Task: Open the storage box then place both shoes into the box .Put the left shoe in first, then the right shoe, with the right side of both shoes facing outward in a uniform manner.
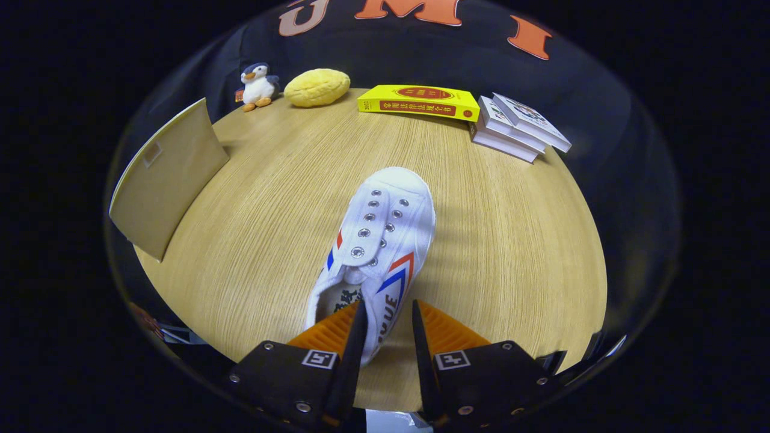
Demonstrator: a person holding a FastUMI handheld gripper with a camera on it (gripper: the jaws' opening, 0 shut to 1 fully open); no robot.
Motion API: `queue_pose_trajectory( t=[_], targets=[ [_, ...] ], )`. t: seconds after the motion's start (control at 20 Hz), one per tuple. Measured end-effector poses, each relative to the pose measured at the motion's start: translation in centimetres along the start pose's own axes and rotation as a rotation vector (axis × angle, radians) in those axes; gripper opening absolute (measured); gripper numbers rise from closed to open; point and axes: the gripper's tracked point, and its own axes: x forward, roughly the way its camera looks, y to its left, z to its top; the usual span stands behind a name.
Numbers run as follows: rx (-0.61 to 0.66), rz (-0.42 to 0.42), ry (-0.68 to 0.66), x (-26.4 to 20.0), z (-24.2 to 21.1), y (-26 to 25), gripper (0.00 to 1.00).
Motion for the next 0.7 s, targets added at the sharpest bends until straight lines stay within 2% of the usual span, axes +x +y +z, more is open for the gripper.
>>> queue_pose_trajectory(
  t=[0.2, 0.25, 0.35, 0.55, 0.7],
  targets=[
    [0.070, -0.026, -0.109, 0.8, 1.2, -0.2, 0.45],
    [0.085, -0.033, -0.141, 1.2, 1.2, -0.3, 0.40],
    [0.152, -0.042, -0.176, 1.8, 1.9, -0.5, 0.37],
    [0.240, -0.023, -0.167, 3.2, 3.1, -0.2, 0.30],
    [0.298, -0.067, -0.147, 3.6, 3.3, -1.9, 0.19]
  ],
)
